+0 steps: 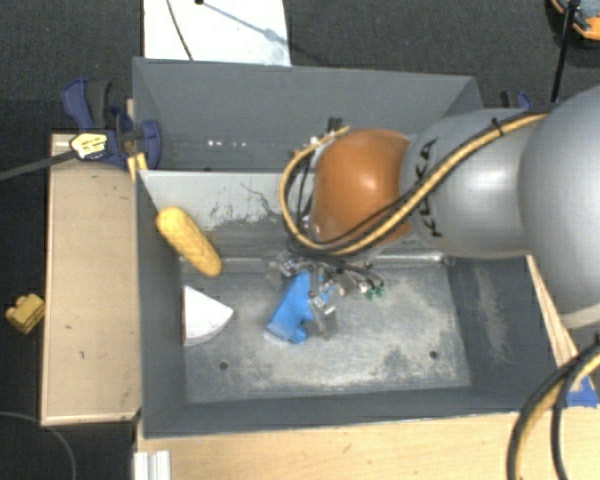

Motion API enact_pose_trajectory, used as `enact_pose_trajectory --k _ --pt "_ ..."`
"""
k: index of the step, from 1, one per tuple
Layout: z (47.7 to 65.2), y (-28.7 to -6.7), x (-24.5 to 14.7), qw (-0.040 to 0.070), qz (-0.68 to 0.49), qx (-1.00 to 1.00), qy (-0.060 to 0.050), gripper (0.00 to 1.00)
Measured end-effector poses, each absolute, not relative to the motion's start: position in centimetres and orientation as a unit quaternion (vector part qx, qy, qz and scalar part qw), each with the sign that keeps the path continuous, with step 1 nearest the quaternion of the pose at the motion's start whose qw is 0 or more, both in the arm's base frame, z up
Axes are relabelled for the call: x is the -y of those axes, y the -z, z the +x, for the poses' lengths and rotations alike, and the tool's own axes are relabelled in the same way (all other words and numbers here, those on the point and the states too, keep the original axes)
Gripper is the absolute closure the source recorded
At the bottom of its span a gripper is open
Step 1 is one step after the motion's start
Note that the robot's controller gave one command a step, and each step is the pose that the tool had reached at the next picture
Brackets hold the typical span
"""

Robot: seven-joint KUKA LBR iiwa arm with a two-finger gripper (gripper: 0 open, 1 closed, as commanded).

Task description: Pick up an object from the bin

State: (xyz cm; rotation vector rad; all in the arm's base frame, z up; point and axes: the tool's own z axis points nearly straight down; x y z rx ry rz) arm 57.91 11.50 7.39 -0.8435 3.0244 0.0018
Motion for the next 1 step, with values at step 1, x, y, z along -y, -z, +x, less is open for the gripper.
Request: enact_pose_trajectory --k 1 --pt "59.07 -7.28 -11.73 -0.006 -0.421 -0.907 -0.002 1.00"
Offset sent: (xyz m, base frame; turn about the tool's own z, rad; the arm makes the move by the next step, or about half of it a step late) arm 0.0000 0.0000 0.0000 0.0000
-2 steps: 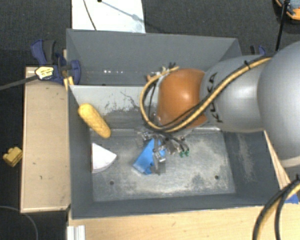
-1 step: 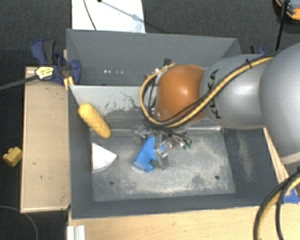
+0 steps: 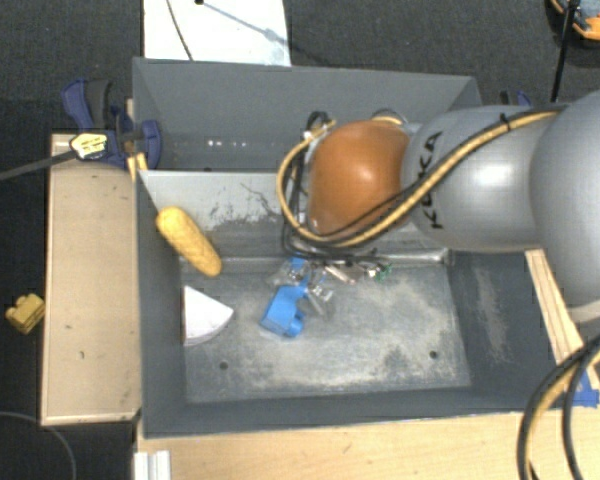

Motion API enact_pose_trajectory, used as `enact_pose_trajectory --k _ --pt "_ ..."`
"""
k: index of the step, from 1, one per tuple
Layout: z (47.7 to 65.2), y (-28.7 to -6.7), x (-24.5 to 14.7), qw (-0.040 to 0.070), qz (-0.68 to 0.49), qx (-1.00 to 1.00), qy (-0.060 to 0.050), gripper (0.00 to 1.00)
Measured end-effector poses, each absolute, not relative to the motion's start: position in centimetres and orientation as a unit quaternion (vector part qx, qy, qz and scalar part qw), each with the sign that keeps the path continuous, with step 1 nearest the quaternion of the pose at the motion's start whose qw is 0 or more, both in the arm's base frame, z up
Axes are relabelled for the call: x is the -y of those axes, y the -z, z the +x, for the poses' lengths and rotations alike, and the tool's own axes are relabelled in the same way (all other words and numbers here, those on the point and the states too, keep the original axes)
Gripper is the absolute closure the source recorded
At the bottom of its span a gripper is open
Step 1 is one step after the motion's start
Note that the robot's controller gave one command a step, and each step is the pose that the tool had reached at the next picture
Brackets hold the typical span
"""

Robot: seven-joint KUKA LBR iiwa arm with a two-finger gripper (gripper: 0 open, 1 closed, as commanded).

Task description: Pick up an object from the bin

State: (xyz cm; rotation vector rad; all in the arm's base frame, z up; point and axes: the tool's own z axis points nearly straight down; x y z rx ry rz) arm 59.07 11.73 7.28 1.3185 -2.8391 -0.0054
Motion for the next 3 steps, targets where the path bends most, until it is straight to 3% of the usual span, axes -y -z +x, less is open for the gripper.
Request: enact_pose_trajectory --k 1,2,3 --pt "59.1 -7.3 -11.7 0.006 0.420 0.907 0.002 1.00" --pt "58.2 -12.3 -11.9 0.000 0.421 0.907 0.001 1.00" --pt "58.4 -15.9 -11.9 -0.003 0.419 0.908 0.000 1.00"
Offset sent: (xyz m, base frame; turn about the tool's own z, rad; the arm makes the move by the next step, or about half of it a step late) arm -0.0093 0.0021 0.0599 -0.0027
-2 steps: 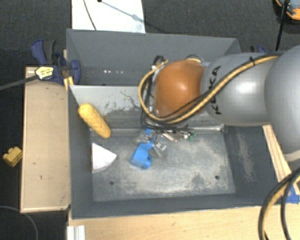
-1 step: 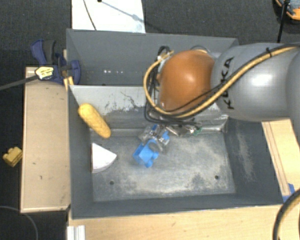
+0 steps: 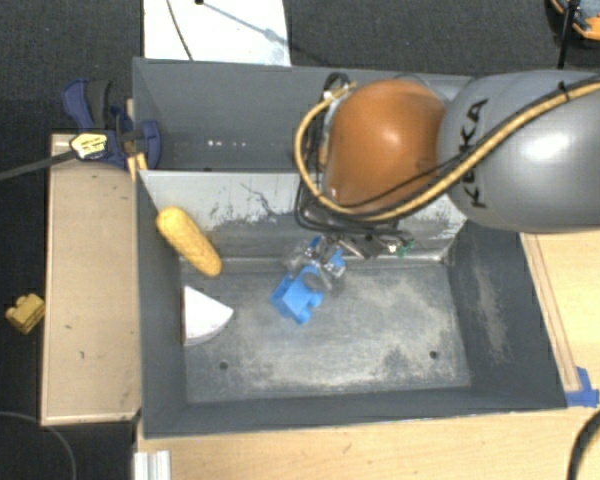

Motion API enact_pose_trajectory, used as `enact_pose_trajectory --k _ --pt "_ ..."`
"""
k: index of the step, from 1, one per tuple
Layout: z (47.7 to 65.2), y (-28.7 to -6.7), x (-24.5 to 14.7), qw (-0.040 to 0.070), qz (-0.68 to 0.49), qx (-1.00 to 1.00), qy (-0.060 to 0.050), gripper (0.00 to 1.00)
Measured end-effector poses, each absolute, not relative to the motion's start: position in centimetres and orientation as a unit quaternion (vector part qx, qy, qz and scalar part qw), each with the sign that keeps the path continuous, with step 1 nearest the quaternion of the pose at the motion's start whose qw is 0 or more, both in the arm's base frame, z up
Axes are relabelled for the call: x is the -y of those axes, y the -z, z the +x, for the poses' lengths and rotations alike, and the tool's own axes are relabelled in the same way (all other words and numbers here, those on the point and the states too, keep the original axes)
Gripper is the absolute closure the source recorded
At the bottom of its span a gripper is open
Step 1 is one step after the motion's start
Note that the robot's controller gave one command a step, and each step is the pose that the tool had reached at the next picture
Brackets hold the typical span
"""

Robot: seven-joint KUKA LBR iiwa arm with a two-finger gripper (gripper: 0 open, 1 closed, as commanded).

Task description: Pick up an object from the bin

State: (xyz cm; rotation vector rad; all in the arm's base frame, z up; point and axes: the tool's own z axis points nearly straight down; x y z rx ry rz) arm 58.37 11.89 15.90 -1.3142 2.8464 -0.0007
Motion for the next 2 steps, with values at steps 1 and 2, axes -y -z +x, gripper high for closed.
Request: enact_pose_trajectory --k 1,2 --pt "57.3 -19.5 -10.4 0.000 -0.456 -0.890 -0.001 1.00" --pt "57.3 -21.9 -9.8 0.004 -0.492 -0.871 0.001 1.00"
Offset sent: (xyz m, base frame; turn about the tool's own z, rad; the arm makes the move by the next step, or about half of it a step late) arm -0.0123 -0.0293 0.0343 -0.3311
